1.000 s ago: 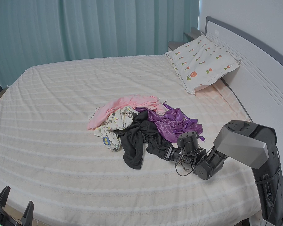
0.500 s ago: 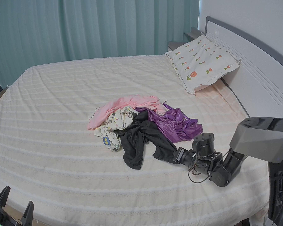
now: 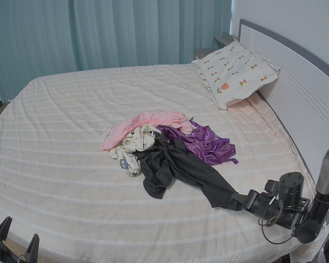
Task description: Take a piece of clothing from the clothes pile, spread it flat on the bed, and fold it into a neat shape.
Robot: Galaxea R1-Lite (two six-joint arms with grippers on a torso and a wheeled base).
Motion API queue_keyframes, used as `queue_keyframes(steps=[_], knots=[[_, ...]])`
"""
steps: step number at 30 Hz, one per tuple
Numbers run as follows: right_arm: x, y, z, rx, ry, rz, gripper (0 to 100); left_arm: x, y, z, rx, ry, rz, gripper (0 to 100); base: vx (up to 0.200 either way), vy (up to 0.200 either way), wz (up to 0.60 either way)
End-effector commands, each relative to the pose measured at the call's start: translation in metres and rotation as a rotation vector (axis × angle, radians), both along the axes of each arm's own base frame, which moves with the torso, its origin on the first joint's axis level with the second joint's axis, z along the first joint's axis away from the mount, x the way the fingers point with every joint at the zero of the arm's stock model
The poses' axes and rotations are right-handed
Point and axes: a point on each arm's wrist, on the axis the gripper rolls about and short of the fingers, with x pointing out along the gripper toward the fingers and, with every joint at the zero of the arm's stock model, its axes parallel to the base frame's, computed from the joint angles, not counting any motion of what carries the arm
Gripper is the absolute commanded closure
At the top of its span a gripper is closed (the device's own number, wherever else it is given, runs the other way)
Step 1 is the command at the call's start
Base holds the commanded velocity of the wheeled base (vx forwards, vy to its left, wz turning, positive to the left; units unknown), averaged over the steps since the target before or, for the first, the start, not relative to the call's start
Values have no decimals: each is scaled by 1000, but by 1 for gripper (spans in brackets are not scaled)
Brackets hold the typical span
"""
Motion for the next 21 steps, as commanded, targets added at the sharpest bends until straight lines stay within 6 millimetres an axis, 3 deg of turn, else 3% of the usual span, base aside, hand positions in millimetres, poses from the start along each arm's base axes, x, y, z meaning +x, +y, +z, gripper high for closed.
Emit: queue_keyframes(steps=[1, 10, 21], knots=[[-40, -27, 57, 141, -190, -19, 100, 0, 0, -5, 0, 7, 0, 0, 0, 0, 0], [-72, -37, 68, 114, -116, 41, 100, 0, 0, -5, 0, 7, 1, 0, 0, 0, 0], [-79, -39, 55, 5, -12, 86, 100, 0, 0, -5, 3, 6, 0, 0, 0, 0, 0]])
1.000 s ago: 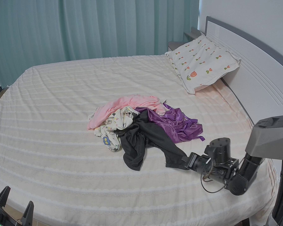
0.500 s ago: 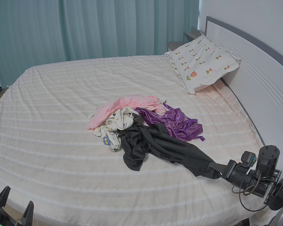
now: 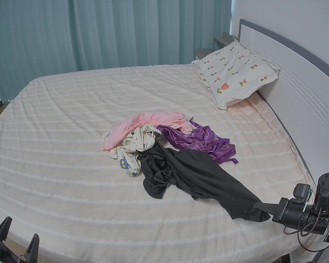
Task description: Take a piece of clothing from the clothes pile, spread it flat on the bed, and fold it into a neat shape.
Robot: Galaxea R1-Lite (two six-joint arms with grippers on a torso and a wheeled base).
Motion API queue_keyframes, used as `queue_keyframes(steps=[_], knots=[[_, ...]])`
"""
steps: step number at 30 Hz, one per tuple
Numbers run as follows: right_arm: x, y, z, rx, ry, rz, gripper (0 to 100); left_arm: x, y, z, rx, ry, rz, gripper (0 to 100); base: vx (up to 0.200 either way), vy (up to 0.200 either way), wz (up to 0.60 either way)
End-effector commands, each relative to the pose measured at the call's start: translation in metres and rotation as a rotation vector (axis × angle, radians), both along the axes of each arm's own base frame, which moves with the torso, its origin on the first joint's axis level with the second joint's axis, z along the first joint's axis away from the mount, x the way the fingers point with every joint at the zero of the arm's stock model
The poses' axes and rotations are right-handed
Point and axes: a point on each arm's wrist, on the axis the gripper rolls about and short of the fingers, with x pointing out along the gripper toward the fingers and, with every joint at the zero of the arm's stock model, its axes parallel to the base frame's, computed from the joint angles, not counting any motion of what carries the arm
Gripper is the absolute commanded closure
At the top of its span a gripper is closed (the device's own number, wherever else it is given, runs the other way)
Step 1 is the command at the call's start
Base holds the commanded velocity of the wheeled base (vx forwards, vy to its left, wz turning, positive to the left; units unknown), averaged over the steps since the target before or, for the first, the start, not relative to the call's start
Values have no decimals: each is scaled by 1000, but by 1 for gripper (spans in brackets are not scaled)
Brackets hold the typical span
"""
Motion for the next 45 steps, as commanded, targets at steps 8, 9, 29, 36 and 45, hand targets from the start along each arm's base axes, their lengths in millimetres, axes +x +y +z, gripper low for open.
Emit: queue_keyframes(steps=[8, 9, 29, 36, 45], knots=[[-8, -1, 2, 0, -20, 14, 100, 0, 0, -4, 47, -6, -17, 0, 0, 0, 0], [-7, -1, 2, -1, -17, 14, 100, 0, 0, -4, 56, -8, -21, 0, 0, 0, 0], [-9, 0, 5, 14, -34, 33, 100, -5, -1, 21, 3, -118, -17, 0, 0, 0, 0], [-9, 0, 3, 10, -26, 34, 100, 23, -2, 50, 0, 82, -89, 0, 0, 0, 0], [-9, 0, 3, 11, -25, 34, 100, 71, -11, 43, -29, 413, -306, 0, 0, 0, 0]])
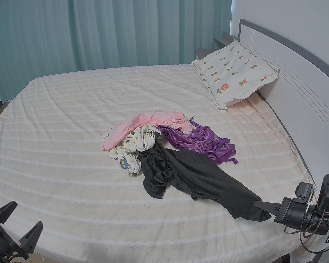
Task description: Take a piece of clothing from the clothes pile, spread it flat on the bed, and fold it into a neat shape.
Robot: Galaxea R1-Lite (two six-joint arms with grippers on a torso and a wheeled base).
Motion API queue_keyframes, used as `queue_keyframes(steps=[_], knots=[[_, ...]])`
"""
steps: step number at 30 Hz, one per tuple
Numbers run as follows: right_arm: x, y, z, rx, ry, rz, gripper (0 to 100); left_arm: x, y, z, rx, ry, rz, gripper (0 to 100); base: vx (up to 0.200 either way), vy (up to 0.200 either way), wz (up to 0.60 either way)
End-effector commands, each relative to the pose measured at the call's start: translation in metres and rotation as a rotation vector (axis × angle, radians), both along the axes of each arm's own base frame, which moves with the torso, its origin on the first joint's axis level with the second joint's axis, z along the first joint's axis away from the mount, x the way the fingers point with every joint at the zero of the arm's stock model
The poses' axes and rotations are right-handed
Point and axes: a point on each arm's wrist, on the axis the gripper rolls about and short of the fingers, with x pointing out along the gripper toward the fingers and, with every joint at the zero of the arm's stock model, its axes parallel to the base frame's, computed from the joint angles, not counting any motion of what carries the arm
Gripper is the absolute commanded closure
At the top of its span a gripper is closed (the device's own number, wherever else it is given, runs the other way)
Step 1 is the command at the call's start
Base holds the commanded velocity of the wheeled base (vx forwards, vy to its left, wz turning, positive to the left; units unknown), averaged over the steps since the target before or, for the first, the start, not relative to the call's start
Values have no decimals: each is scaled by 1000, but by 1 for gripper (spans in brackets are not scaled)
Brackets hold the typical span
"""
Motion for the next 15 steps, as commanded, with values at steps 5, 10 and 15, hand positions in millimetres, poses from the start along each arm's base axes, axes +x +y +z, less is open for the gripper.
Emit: queue_keyframes(steps=[5, 10, 15], knots=[[-3, -2, -4, -11, 19, 0, 100, 83, -27, -17, 3, 472, -281, 0, 0, 0, 0], [-3, -2, -4, -9, 17, 0, 100, 122, -49, -32, -73, 591, -288, 0, 0, 0, 0], [-3, -2, -5, -7, 30, -1, 100, 155, -76, -53, -147, 659, -243, 0, 0, 0, 0]])
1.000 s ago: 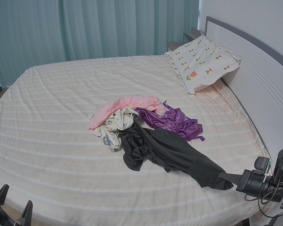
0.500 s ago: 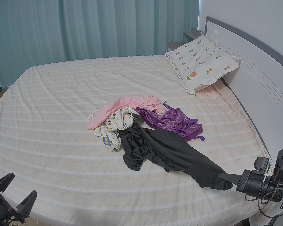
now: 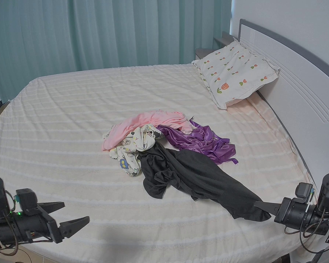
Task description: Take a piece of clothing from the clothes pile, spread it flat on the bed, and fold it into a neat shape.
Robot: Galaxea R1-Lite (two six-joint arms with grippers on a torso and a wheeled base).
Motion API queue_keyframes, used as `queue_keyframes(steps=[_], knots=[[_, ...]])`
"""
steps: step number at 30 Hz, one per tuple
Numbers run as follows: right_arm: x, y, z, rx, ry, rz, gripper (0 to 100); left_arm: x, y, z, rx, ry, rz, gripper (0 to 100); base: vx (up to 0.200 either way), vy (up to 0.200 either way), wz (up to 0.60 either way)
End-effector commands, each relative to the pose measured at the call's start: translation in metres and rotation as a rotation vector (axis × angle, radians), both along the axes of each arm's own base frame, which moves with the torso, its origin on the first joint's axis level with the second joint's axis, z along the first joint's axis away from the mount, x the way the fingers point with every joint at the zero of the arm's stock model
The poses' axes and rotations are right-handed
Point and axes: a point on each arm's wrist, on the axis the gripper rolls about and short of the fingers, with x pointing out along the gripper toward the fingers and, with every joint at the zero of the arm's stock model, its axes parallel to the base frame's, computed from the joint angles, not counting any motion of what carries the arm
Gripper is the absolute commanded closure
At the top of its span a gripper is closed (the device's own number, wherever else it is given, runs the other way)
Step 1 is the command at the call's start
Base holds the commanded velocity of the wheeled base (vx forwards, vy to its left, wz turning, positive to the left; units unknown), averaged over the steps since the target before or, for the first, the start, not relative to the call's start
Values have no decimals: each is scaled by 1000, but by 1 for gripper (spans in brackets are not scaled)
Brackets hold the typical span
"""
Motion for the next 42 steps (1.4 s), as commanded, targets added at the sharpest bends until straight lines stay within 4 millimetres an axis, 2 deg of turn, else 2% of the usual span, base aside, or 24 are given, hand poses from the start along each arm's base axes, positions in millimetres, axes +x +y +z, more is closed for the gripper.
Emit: queue_keyframes(steps=[1, 5, 9, 11, 12, 16, 17, 20, 24, 26, 27, 29, 42], knots=[[-3, -1, -5, -8, 28, 3, 100, 62, -51, -48, -37, 271, -6, 0, 0, 0, 0], [-4, -2, -3, -2, 21, 1, 100, 87, -78, -62, -74, 315, 72, 0, 0, 0, 0], [-4, -2, -4, -3, 24, 0, 100, 117, -105, -91, -50, 374, 153, 0, 0, 0, 0], [-3, -2, -4, -5, 28, 0, 100, 125, -112, -100, -33, 379, 164, 0, 0, 0, 0], [-3, -2, -5, -8, 34, 0, 100, 136, -119, -107, -28, 368, 177, 0, 0, 0, 0], [-3, -2, -5, -8, 34, 1, 100, 151, -128, -110, -44, 336, 182, 0, 0, 0, 0], [-3, -2, -5, -8, 30, 1, 100, 163, -135, -111, -58, 317, 185, 0, 0, 0, 0], [-3, -2, -4, -6, 27, 1, 100, 178, -144, -114, -65, 294, 195, 0, 0, 0, 0], [-3, -2, -4, -6, 24, 1, 100, 194, -155, -126, -68, 284, 194, 0, 0, 0, 0], [-3, -2, -4, -6, 24, 1, 100, 195, -155, -126, -68, 284, 194, 0, 0, 0, 0], [-3, -2, -4, -6, 25, 0, 100, 204, -162, -137, -55, 274, 210, 0, 0, 0, 0], [-3, -2, -4, -6, 25, 0, 100, 211, -165, -141, -50, 256, 230, 0, 0, 0, 0], [-3, -2, -4, -8, 25, 2, 100, 233, -187, -154, -43, 222, 248, 0, 0, 0, 0]])
